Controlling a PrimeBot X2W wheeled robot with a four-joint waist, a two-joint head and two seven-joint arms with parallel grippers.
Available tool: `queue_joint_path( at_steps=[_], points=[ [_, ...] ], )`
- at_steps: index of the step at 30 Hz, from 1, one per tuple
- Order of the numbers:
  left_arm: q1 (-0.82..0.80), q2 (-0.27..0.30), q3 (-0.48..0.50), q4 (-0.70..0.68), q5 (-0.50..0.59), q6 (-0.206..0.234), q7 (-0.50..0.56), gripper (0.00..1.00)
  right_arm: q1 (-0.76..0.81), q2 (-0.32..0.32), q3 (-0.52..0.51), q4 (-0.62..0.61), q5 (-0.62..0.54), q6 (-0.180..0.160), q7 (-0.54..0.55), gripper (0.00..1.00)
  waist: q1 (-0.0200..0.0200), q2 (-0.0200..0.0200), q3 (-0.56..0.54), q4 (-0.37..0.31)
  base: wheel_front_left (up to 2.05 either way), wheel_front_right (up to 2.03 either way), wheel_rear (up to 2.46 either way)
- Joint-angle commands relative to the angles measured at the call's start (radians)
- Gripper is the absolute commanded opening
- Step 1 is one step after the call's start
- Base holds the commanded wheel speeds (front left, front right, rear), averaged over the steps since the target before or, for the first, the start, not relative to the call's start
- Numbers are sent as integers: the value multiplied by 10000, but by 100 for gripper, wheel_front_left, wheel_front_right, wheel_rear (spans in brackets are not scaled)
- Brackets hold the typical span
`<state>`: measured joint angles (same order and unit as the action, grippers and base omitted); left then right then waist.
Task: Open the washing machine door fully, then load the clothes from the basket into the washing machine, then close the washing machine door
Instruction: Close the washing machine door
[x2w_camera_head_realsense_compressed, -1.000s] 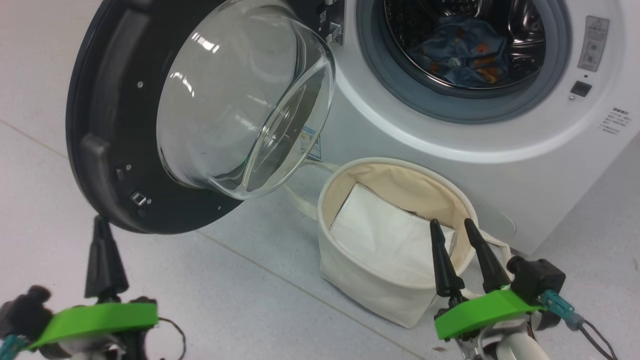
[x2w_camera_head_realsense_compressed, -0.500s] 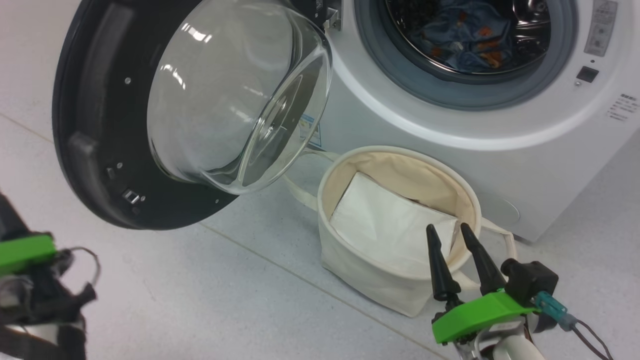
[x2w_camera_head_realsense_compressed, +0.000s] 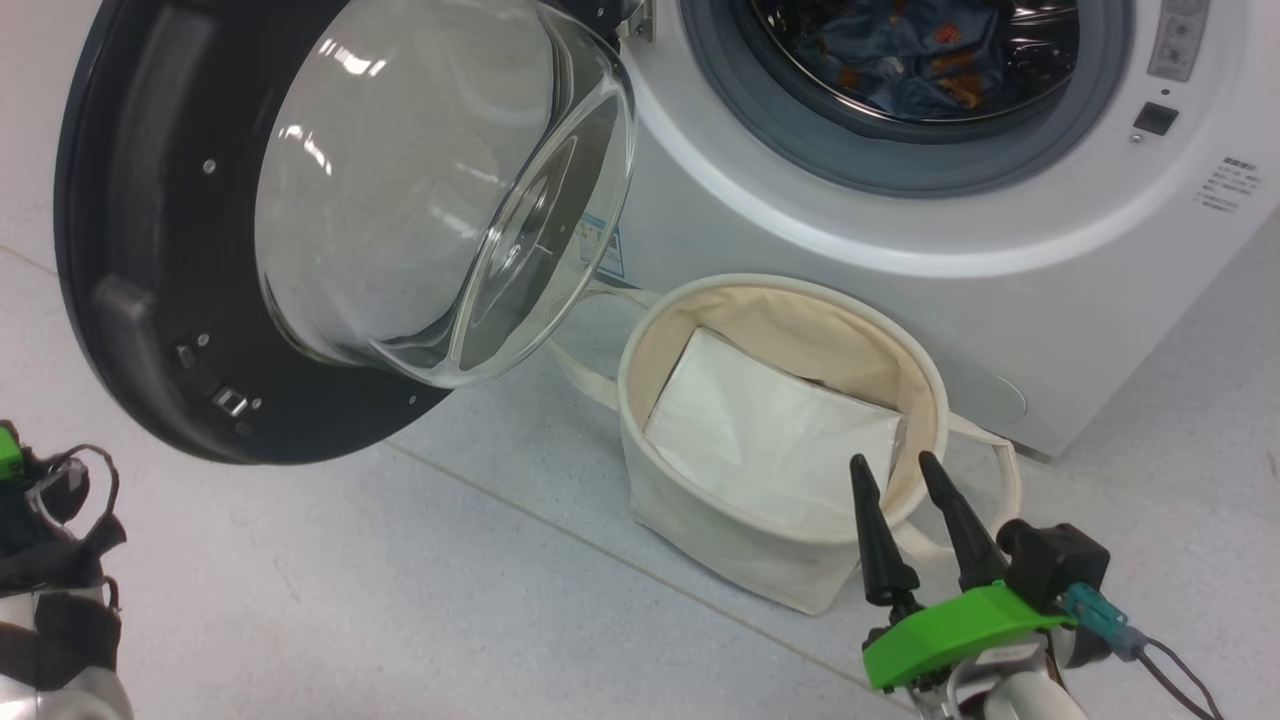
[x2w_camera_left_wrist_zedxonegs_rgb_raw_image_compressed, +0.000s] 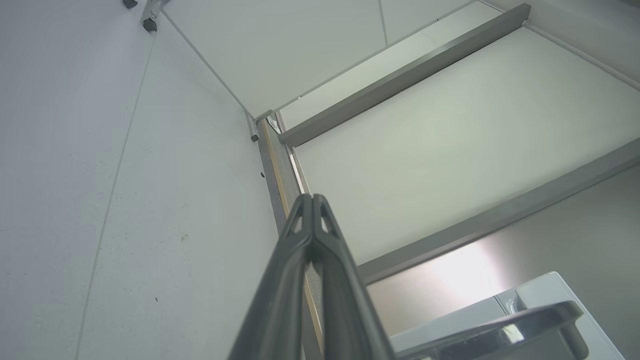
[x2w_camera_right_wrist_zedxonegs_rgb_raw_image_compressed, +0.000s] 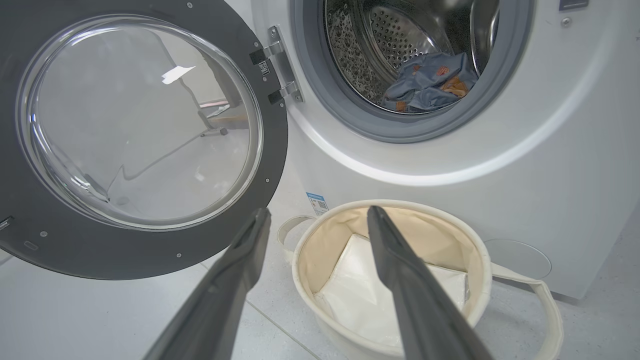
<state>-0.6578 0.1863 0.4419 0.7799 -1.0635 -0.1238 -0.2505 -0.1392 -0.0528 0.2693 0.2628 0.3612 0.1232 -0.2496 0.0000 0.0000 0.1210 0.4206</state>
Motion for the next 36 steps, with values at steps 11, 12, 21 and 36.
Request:
queue_joint_path(
  at_steps=[11, 12, 21, 36],
  points=[
    [-194, 653, -1157, -380, -1385, -68, 1673, 0, -349, 20, 105, -239, -43, 75, -122, 100, 0, 0, 15, -90, 0, 0, 0],
    [-162, 669, -1329, -445, -1424, -68, 1789, 0, -359, 19, 107, -241, -44, 75, -122, 100, 0, 0, 15, -93, 0, 0, 0],
    [76, 659, -2471, -697, -1952, -68, 2560, 0, -428, 20, 147, -201, -7, 75, -122, 100, 0, 0, 12, -139, 0, 0, 0],
    [1217, 170, -4453, -2344, -2692, -69, 3578, 0, -326, 24, 59, -237, 22, 75, -122, 100, 0, 0, -224, -287, 0, 0, 0]
  ],
)
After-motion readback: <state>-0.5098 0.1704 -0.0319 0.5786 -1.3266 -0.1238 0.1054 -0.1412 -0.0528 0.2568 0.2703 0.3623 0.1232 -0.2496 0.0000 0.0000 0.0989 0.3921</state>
